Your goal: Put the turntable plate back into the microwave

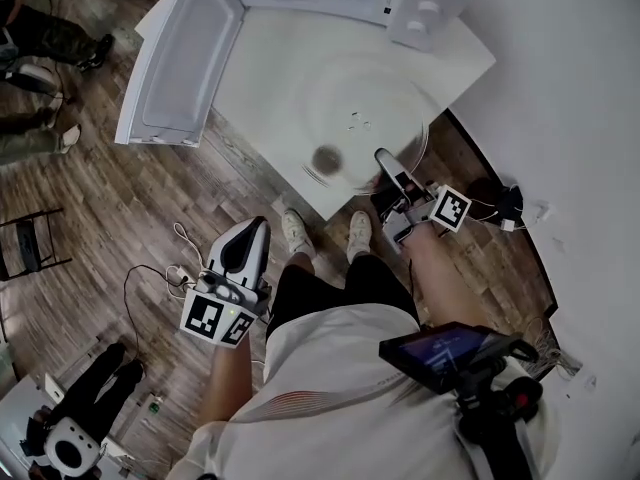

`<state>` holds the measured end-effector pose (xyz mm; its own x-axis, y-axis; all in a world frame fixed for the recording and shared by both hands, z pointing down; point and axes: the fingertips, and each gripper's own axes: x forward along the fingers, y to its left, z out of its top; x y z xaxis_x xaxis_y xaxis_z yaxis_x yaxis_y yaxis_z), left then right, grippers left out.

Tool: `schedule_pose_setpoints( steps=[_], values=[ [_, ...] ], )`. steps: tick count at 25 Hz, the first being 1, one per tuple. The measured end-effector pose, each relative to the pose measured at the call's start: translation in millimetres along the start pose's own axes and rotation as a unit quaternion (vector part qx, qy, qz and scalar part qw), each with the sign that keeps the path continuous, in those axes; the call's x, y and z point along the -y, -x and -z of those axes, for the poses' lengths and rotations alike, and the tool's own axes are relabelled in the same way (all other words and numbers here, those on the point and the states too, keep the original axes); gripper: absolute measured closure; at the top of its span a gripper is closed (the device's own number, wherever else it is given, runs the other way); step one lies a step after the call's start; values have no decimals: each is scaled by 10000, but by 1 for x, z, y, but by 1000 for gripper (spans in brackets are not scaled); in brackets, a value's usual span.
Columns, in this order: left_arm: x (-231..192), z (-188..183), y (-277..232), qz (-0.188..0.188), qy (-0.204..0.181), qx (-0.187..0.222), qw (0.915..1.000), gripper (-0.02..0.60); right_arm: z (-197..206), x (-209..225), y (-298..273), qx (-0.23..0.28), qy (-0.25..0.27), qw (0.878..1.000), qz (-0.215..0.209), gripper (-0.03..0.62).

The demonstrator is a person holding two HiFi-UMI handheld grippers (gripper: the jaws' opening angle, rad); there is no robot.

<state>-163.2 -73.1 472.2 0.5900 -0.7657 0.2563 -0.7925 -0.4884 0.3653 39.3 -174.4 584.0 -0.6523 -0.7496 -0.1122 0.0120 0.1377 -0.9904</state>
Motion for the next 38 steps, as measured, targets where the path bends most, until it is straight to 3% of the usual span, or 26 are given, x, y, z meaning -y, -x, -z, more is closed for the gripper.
schedule_pose_setpoints(
  steps=[5, 11, 18, 24, 28, 38],
  values=[
    [-19, -26, 3, 183, -55, 292, 9994, 572, 2, -24, -24, 218, 160, 9996, 129, 566],
    [-44, -60, 10, 433, -540, 353, 9970, 572, 18, -53, -54, 602, 130, 9979, 183, 566],
    [-71, -93, 13, 830, -690, 542, 9927, 572, 23, -75, -95, 1092, 82, 9937, 223, 566],
    [-86, -99, 0, 745, -668, 638, 9929, 572, -3, -69, -143, 1241, 157, 9919, 211, 566],
    [-102, -100, -17, 416, -560, 711, 9950, 572, -22, -49, -179, 1323, 86, 9907, 298, 566],
    [-119, -111, -108, 289, -865, 701, 9934, 572, -70, -9, -256, 1613, -130, 9861, 368, 566]
  ],
)
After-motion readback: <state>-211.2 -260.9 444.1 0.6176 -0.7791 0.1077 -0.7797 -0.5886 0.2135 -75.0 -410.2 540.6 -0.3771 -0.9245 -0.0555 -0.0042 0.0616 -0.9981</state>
